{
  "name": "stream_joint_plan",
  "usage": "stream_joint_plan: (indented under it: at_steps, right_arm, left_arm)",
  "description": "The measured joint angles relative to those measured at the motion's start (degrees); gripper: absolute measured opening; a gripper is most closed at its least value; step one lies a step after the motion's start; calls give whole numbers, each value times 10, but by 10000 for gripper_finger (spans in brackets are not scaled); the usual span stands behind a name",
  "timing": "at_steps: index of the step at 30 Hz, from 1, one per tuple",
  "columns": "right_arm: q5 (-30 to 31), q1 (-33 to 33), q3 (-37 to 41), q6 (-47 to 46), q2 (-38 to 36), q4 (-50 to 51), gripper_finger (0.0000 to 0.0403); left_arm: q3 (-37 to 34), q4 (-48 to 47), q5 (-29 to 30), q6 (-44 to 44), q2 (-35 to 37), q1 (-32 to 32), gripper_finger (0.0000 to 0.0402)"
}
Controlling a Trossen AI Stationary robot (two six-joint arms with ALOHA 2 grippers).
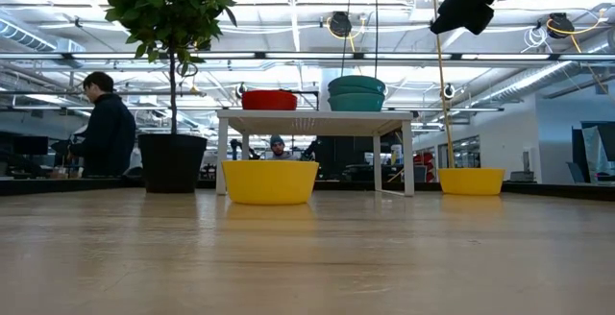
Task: Pick & Place Mini bowls
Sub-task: Put the yellow bowl on the shelf
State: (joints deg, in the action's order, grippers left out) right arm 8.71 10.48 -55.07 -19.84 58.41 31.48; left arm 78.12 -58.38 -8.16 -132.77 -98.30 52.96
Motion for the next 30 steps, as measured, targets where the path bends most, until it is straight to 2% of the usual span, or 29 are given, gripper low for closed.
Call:
stream_joint_plan:
  at_steps: [8,12,18,21,27,30]
  right_arm:
    - [0,0,0,-2,0,0,142]
    - [0,0,0,-4,0,0,142]
    - [0,0,0,-4,0,0,142]
    - [0,0,0,-4,0,0,142]
    - [0,0,0,-3,0,0,141]
    - [0,0,0,-3,0,0,141]
  left_arm:
    - [-114,59,-5,1,0,-20,189]
    - [-150,93,-9,17,0,-31,189]
    - [-187,92,-33,26,0,-34,181]
    - [-187,95,-37,59,0,-35,147]
    - [-187,132,-38,139,0,-52,21]
    - [-180,138,-39,177,0,-67,15]
